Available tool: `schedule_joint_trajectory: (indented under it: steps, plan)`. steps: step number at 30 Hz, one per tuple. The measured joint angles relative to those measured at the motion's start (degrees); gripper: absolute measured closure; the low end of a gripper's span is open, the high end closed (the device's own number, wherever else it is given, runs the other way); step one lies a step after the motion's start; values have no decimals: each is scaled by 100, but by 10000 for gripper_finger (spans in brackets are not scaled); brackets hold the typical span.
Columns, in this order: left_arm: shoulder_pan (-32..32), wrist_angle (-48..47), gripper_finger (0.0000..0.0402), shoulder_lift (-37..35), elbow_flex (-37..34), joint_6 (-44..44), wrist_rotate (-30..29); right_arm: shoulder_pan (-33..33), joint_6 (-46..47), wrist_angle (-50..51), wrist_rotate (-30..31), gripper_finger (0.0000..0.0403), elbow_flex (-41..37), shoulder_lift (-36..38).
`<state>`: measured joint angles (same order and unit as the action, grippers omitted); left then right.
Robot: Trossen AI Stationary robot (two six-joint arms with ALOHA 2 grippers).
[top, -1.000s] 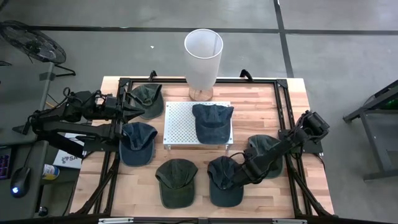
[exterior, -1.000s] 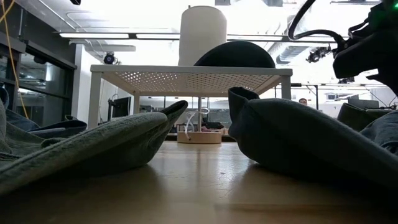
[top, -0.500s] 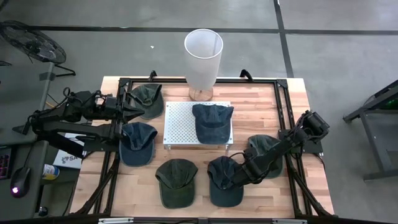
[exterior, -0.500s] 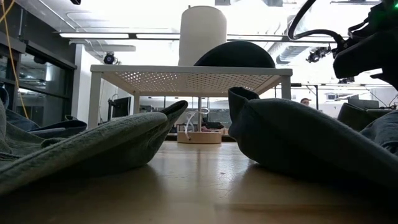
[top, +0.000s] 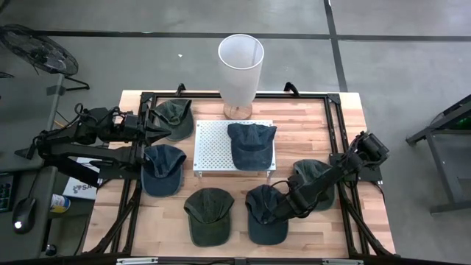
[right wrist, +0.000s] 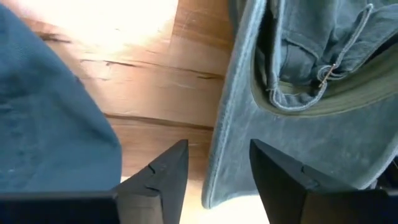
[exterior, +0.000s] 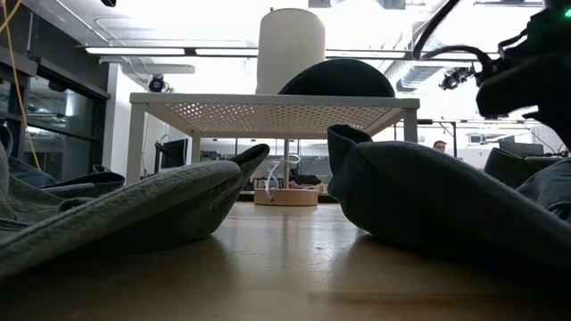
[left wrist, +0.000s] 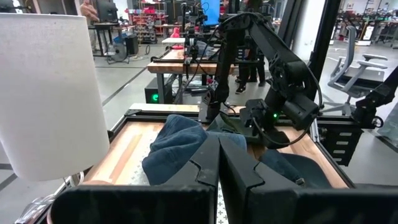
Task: Pick & Place hat
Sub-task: Put the bottom right green cap on the shelf
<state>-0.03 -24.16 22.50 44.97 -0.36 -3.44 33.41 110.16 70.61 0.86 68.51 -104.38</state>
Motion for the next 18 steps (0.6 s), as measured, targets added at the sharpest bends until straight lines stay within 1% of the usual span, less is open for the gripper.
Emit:
schedule_joint_trajectory:
  steps: [4, 7, 11, 15, 18]
  plan:
    - [0, 2, 399, -2, 0, -8, 2, 0, -70, 33, -61, 262, -2, -53]
    - [0, 2, 399, -2, -1, -8, 2, 0, -66, 187, -98, 287, 0, -22]
    - [0, 2, 399, 1, 0, -8, 2, 0, -95, 228, -211, 330, 0, -17]
    - [0, 2, 399, -1, 0, -6, 2, 0, -190, 196, -263, 384, 0, -13]
    - [2, 2, 399, -2, 0, -6, -1, 0, -288, 213, -301, 391, 0, -8]
